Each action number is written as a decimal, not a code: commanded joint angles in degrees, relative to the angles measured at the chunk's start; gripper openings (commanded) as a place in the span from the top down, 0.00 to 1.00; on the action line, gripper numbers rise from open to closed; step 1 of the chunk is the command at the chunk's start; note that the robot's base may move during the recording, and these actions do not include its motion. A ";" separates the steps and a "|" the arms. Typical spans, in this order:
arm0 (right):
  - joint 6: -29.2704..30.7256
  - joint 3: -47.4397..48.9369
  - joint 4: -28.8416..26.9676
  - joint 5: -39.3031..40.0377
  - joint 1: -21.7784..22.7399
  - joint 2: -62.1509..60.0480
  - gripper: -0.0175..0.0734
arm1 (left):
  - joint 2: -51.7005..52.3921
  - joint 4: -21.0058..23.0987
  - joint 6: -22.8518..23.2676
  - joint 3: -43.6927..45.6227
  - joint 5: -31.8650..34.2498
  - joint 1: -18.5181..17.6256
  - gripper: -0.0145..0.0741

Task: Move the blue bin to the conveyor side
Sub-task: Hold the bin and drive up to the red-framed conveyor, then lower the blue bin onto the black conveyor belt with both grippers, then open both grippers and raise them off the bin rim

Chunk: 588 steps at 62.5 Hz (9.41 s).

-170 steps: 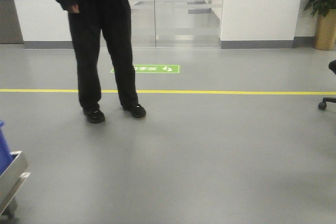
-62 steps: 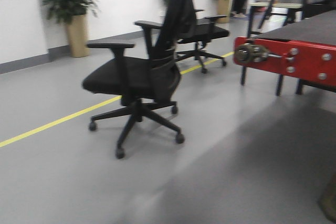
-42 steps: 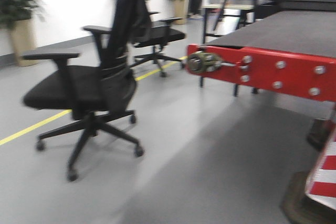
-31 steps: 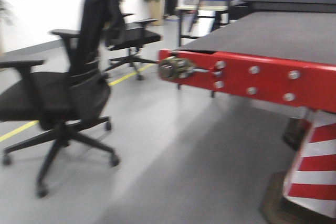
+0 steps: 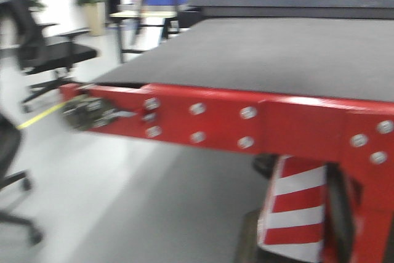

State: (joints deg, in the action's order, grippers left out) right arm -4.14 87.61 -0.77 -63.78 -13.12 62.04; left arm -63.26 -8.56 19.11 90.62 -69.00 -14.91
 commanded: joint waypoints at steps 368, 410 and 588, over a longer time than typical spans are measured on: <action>0.99 -23.13 3.67 59.12 0.07 -4.61 0.89 | 1.49 -2.61 -0.53 -18.78 53.29 4.49 0.84; -2.60 -42.27 3.67 42.50 0.07 -28.97 0.89 | 26.01 -2.11 -0.42 -44.03 51.12 4.49 0.83; 5.16 -87.61 -1.34 61.10 11.75 -62.04 0.90 | 62.10 -2.35 2.07 -69.36 50.36 17.03 0.83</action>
State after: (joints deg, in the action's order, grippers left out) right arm -1.44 0.00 0.00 -3.90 -1.23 0.15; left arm -1.24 -10.88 20.91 21.37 -19.83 1.93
